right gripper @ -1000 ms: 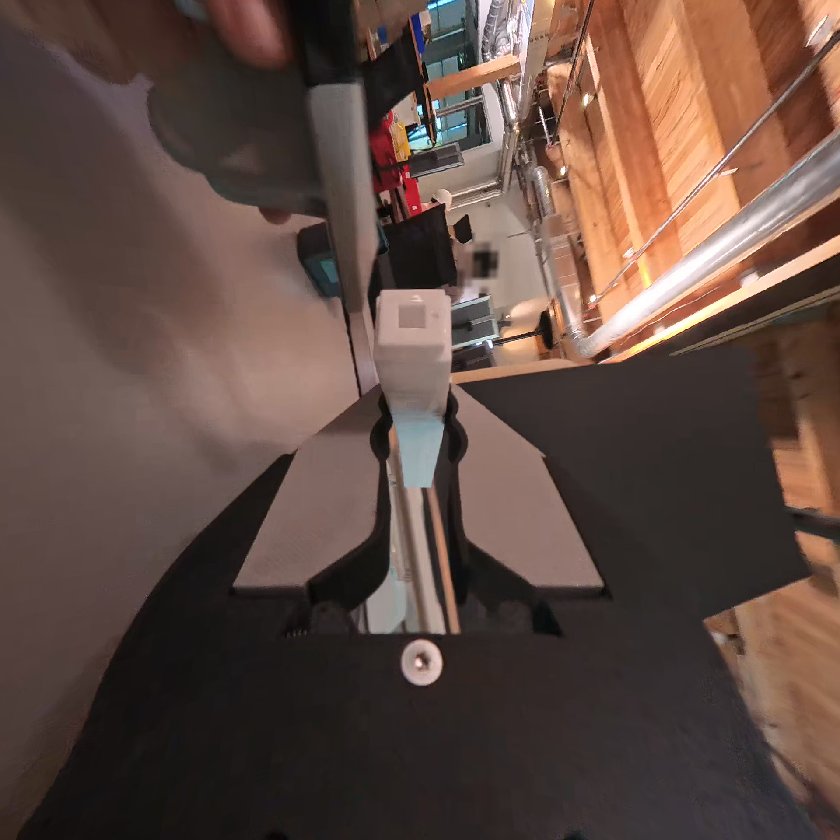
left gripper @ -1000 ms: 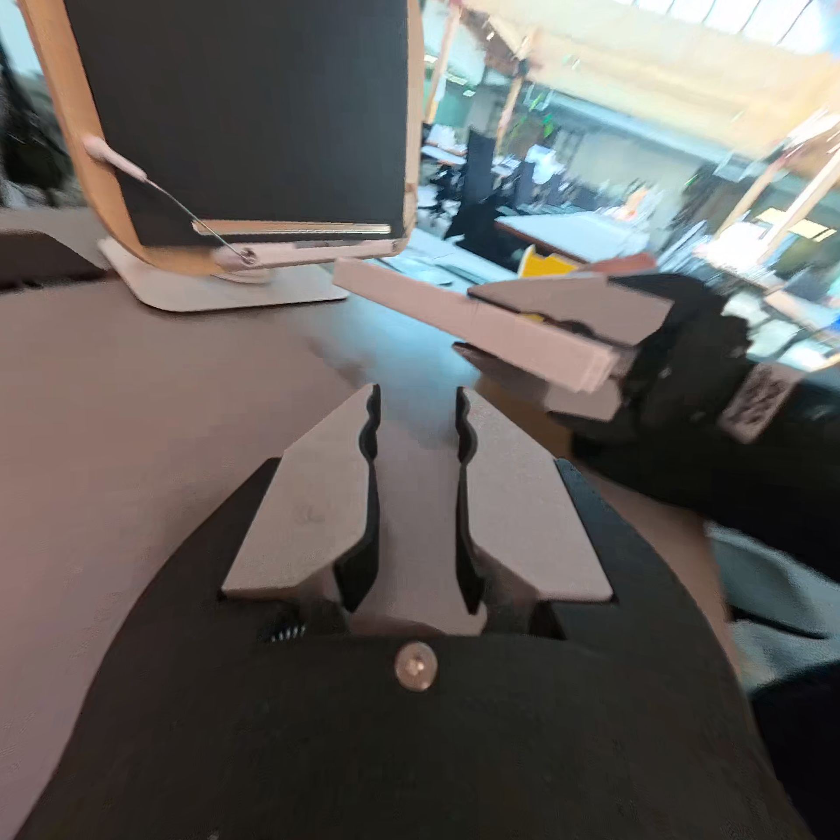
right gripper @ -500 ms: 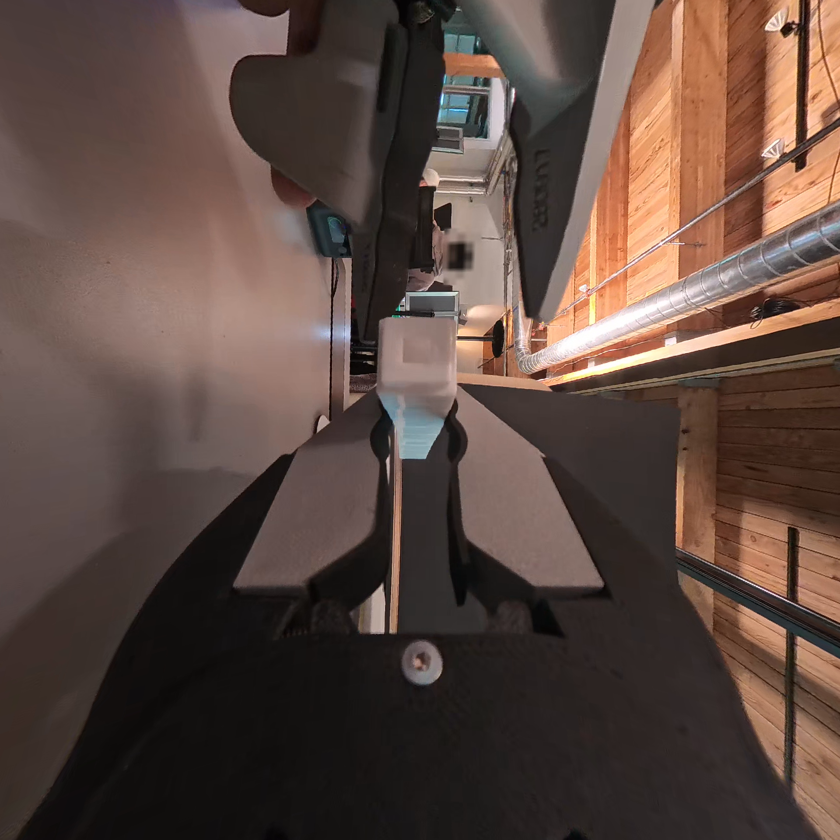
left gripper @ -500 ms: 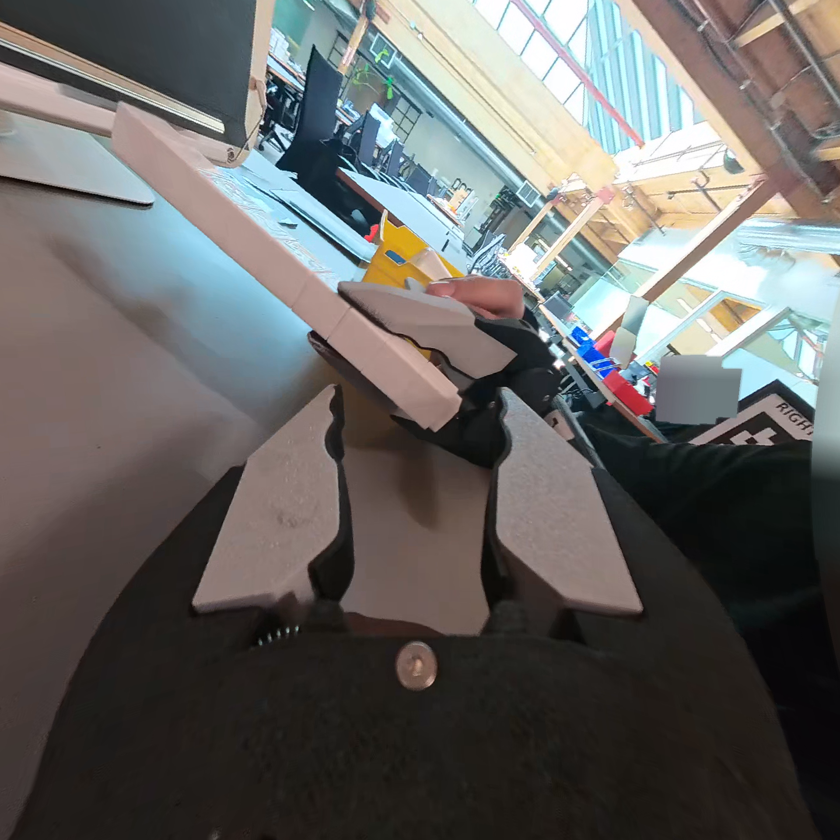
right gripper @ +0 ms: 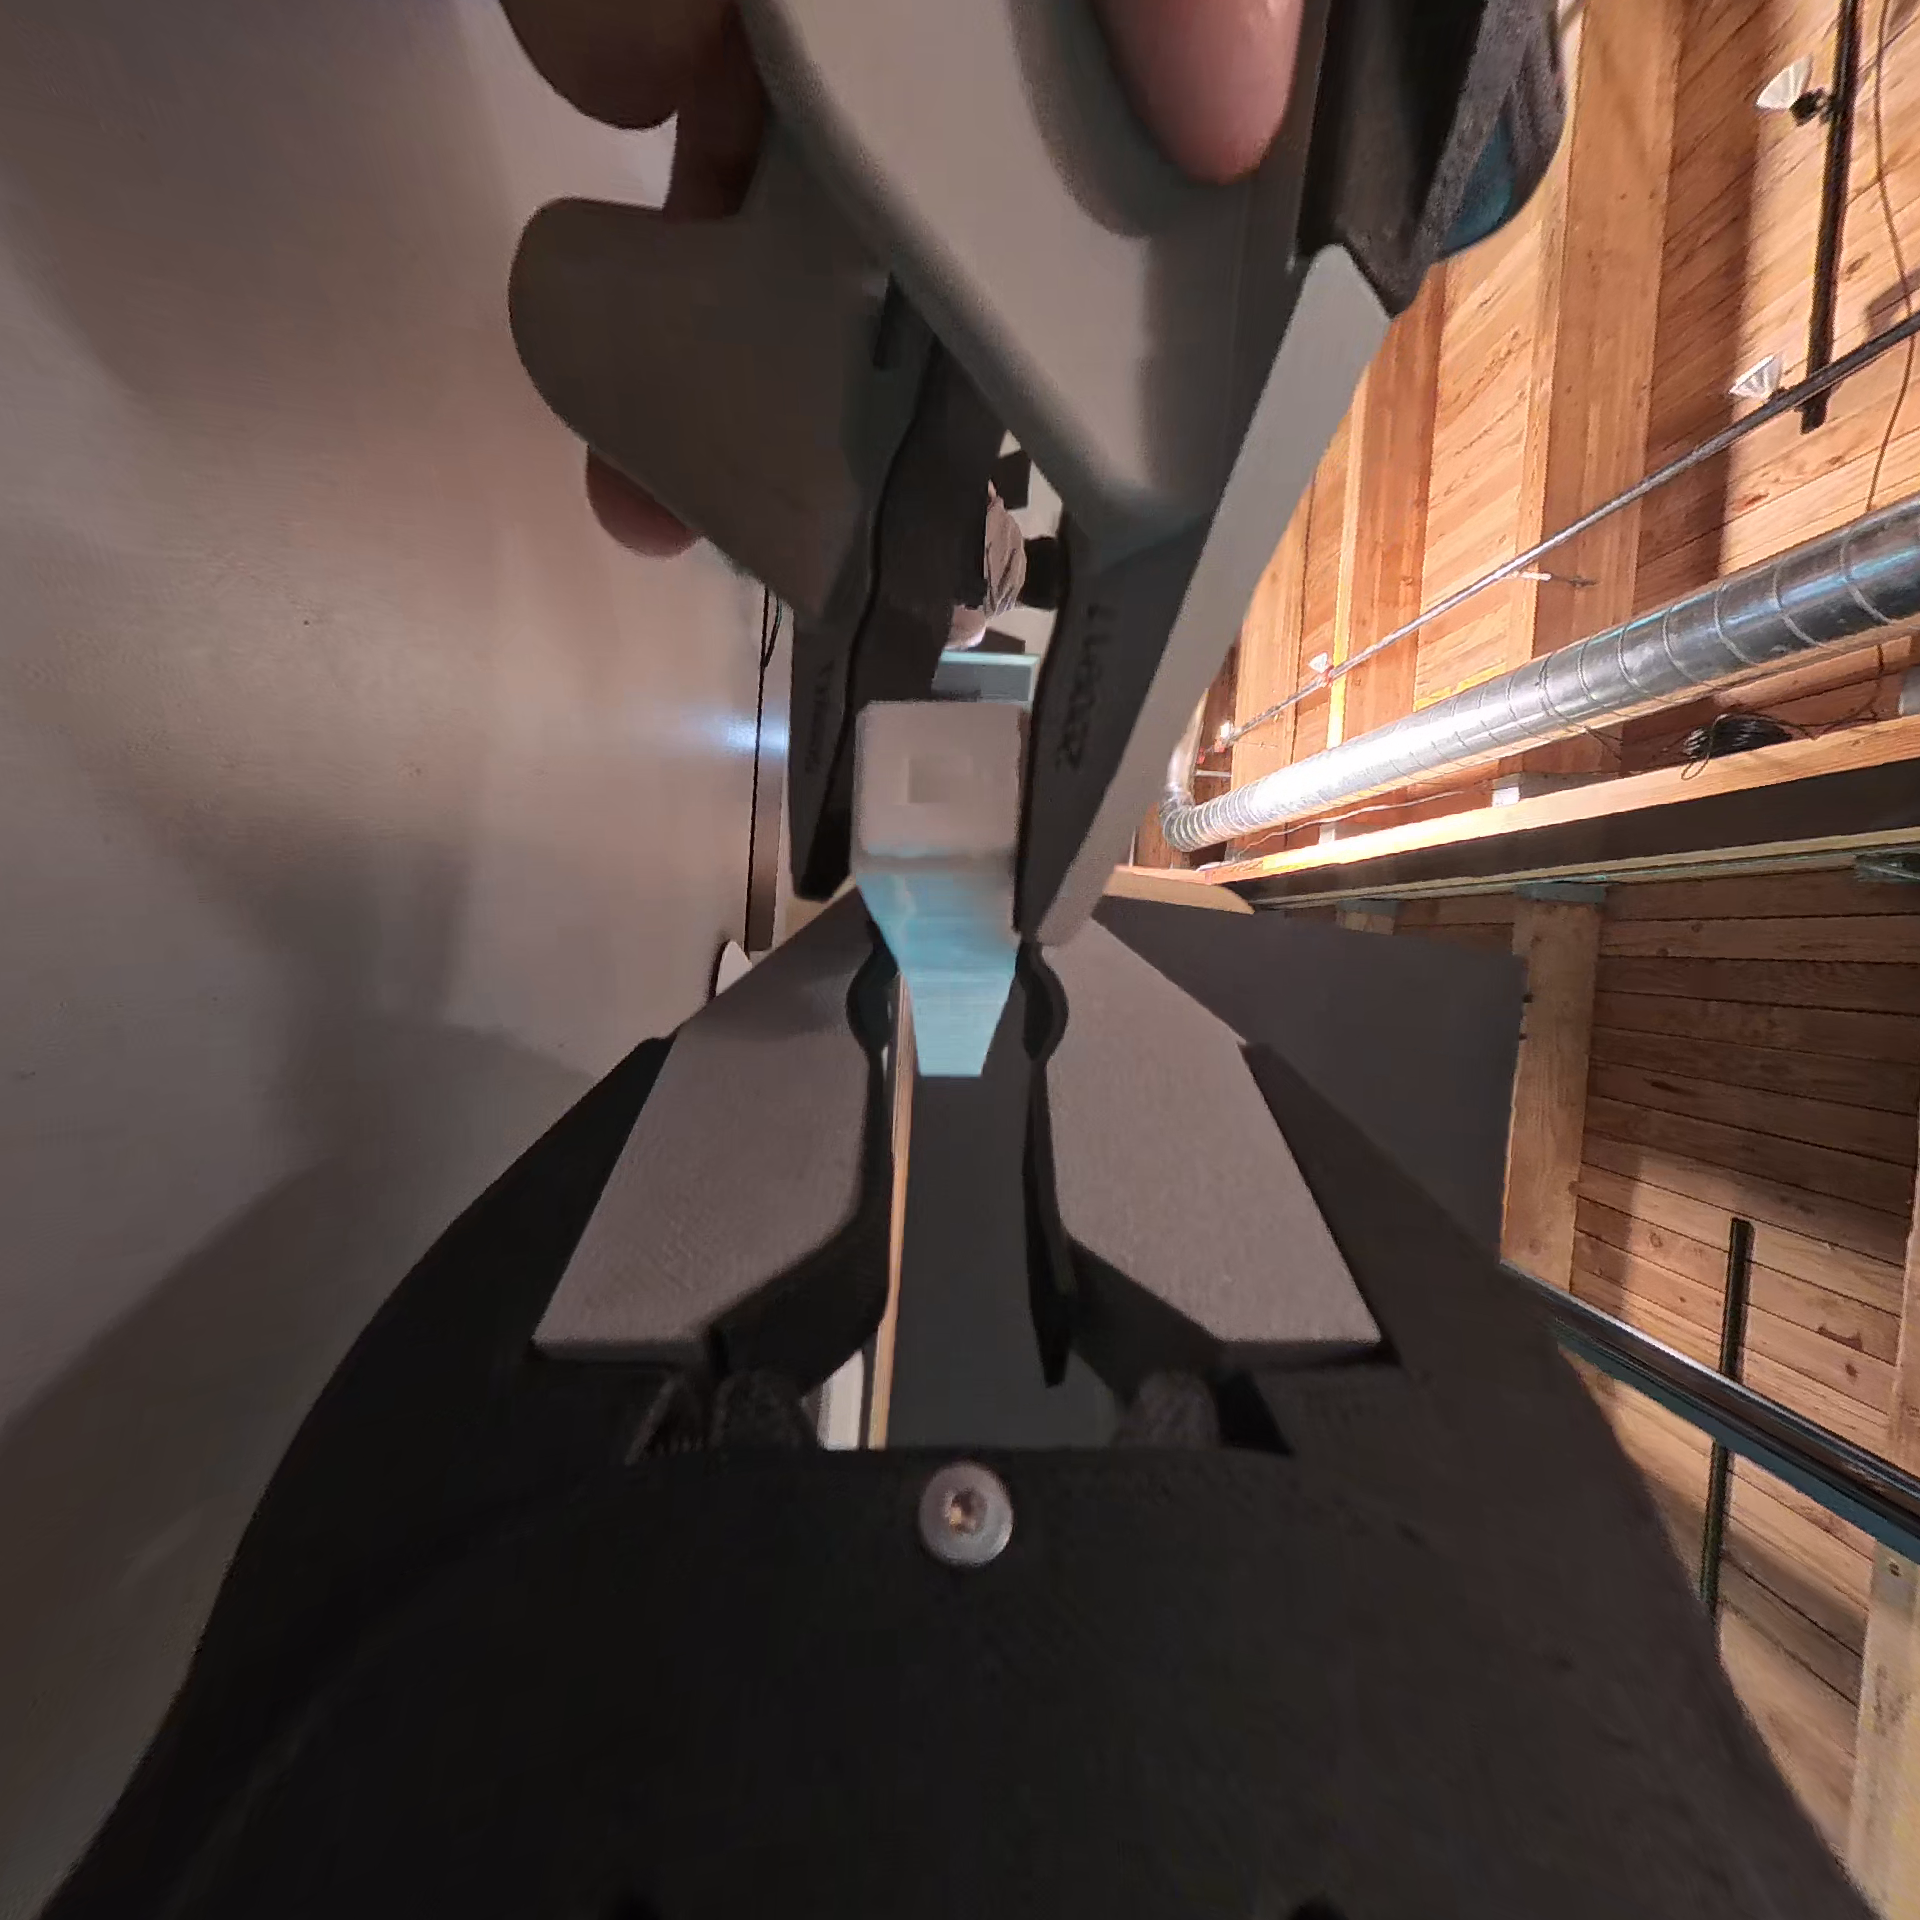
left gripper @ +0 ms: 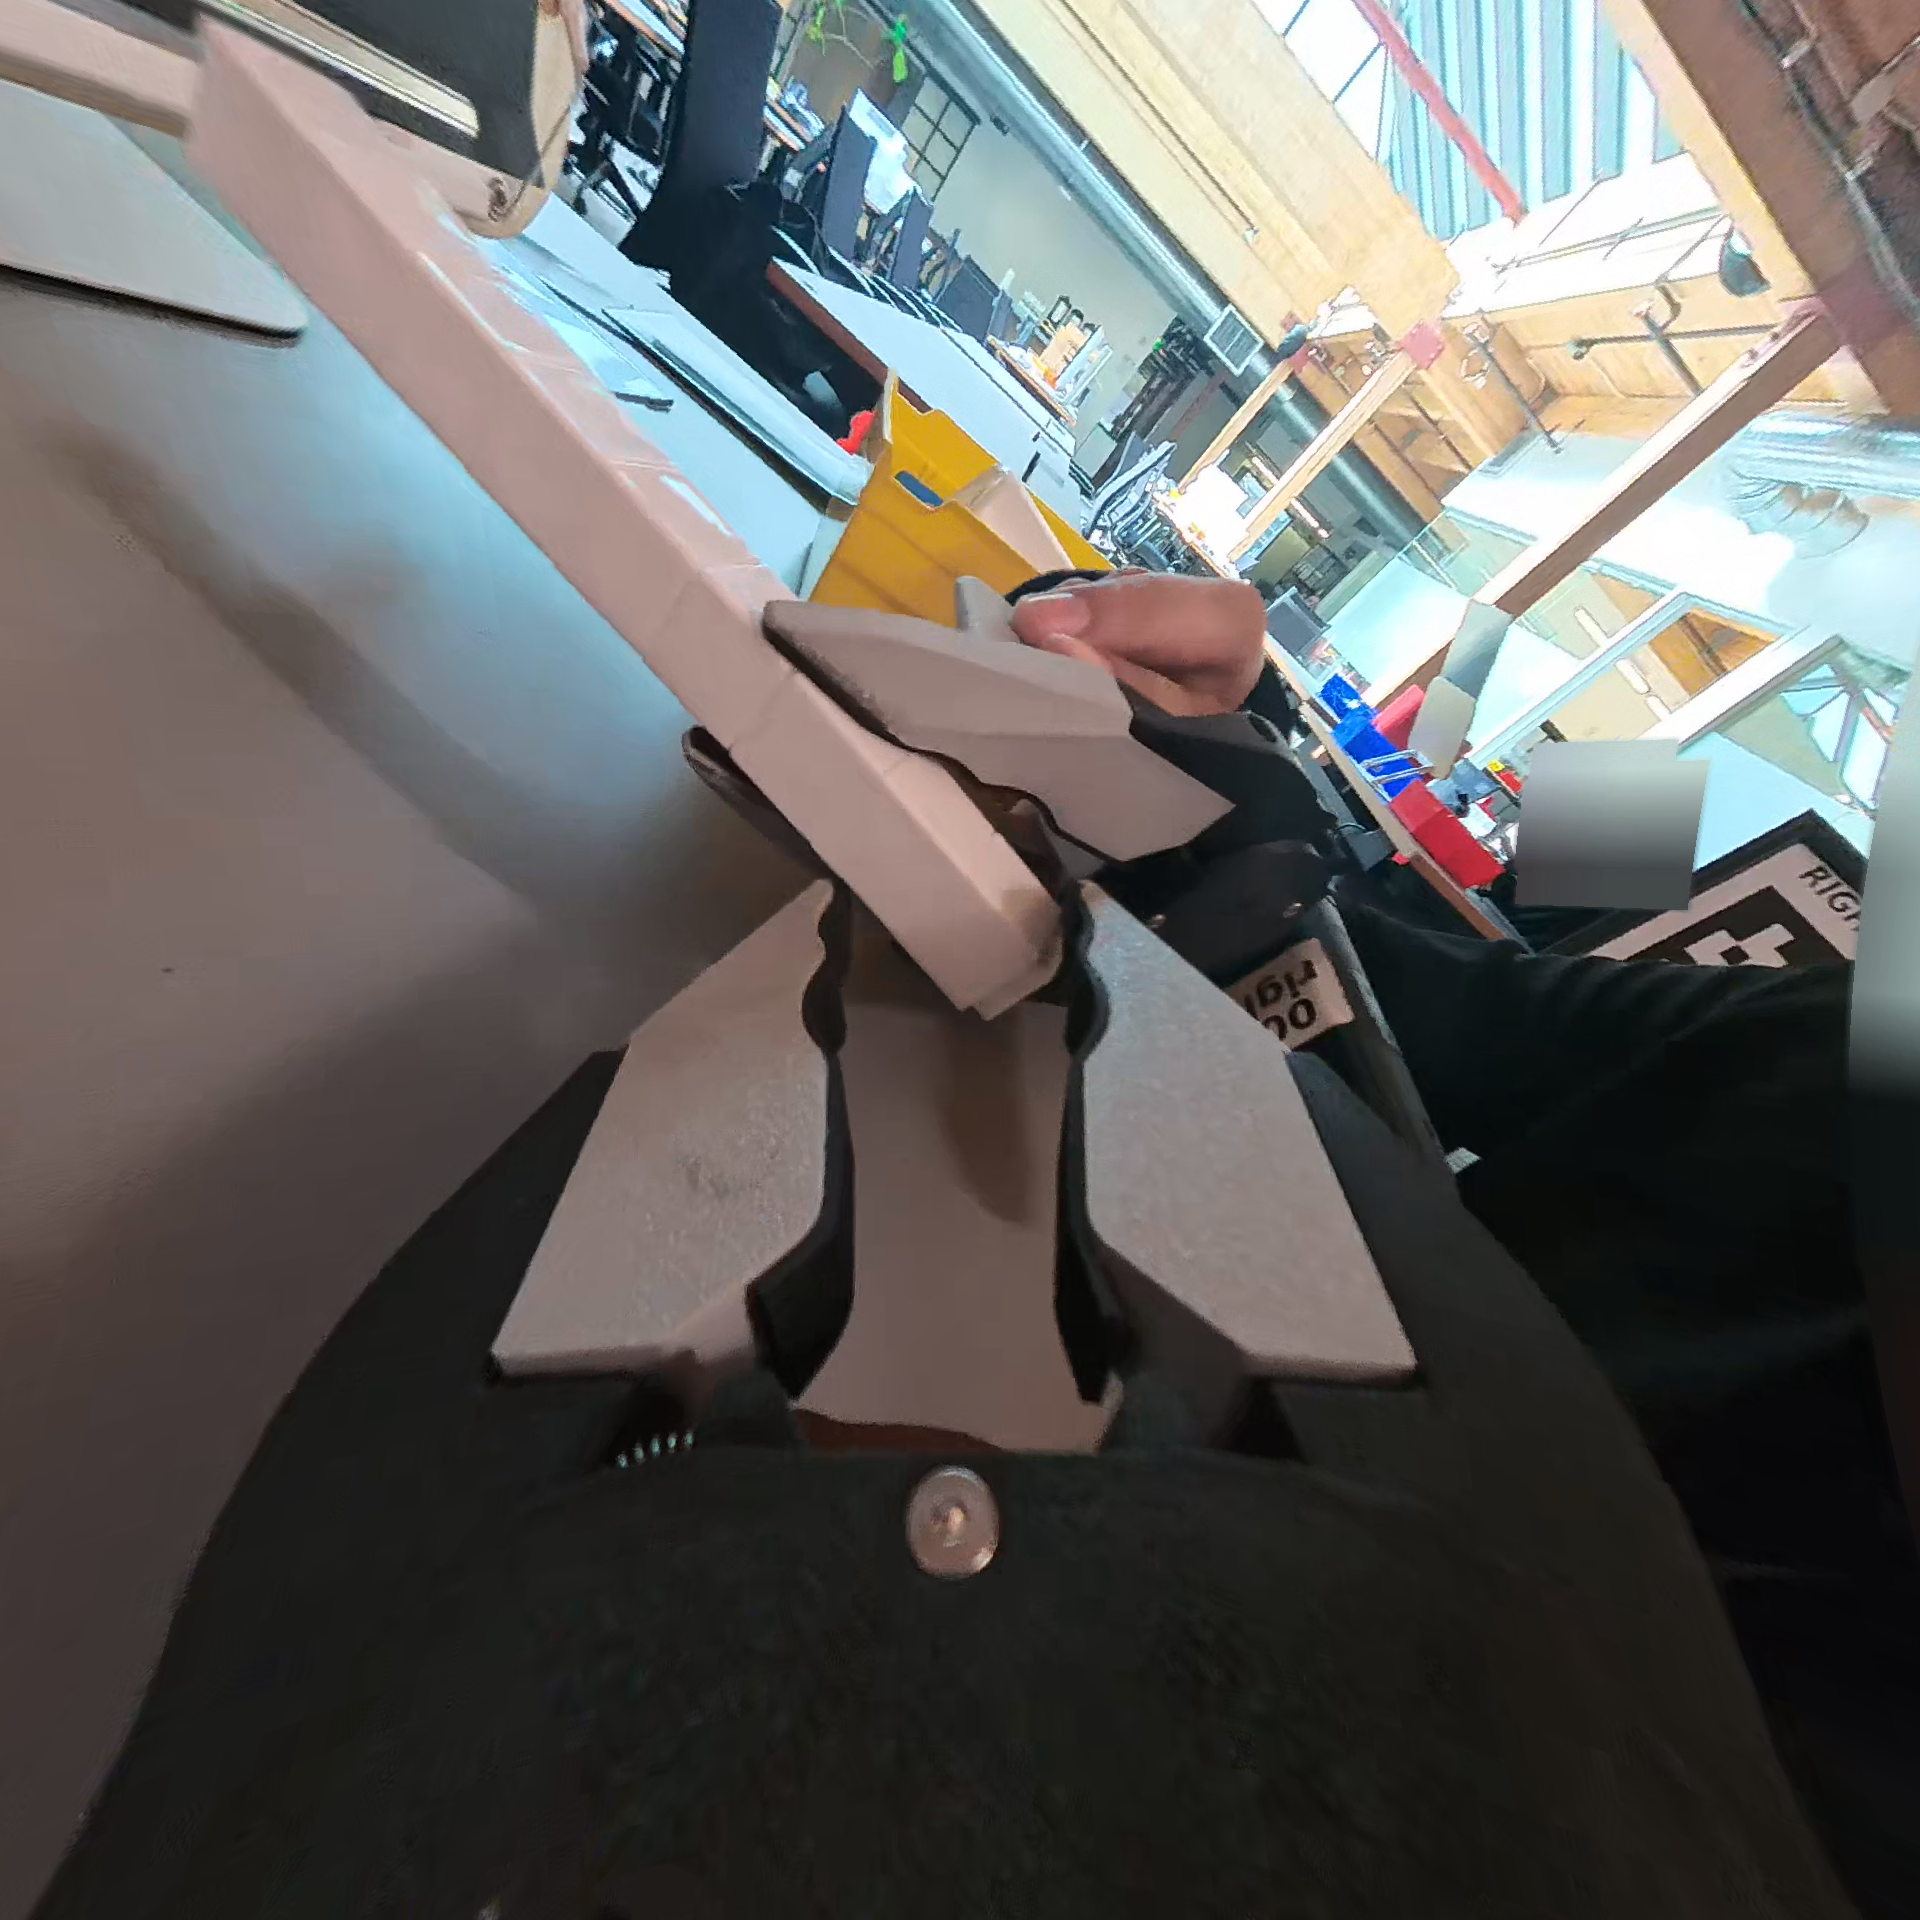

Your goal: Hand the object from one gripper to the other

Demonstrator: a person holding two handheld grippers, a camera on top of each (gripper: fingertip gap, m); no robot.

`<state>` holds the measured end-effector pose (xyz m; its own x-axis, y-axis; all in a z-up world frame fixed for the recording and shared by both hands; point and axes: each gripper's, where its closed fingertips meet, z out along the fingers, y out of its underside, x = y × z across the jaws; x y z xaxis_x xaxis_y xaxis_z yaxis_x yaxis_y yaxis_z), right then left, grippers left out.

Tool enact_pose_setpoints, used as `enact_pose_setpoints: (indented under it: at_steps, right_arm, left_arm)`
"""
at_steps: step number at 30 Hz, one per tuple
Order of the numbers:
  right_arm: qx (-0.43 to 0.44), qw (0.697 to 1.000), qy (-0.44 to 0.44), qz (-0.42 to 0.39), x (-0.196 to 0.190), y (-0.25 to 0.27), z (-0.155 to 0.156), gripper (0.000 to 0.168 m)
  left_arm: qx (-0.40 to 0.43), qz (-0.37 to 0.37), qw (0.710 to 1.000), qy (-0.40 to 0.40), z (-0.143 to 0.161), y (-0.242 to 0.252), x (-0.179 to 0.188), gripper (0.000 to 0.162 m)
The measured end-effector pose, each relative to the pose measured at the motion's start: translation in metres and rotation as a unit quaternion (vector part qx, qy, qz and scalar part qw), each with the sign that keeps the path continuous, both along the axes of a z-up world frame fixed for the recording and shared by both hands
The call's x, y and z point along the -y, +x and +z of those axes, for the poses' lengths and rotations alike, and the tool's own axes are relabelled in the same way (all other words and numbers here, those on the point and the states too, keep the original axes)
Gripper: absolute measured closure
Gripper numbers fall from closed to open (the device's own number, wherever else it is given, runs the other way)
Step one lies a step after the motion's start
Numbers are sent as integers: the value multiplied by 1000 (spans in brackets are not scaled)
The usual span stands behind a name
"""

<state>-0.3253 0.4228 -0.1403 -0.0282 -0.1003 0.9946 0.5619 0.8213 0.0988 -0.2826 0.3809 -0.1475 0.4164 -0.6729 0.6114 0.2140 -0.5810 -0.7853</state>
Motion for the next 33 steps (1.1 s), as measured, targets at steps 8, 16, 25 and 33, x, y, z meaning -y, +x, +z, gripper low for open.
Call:
enact_pose_setpoints:
  at_steps: [8,16,25,33]
  right_arm:
    - [-12,999,-36,-13,-14,6,-1,143]
    - [-41,998,-56,-3,-17,9,5,143]
    - [-92,980,-173,20,-22,17,5,160]
    - [-131,659,-722,165,14,17,8,153]
  left_arm:
    - [1,44,999,7,0,-17,-12,136]
    - [7,70,997,18,4,-25,-18,139]
    - [25,109,993,36,14,-41,-25,140]
    - [69,104,984,126,50,-44,-14,140]
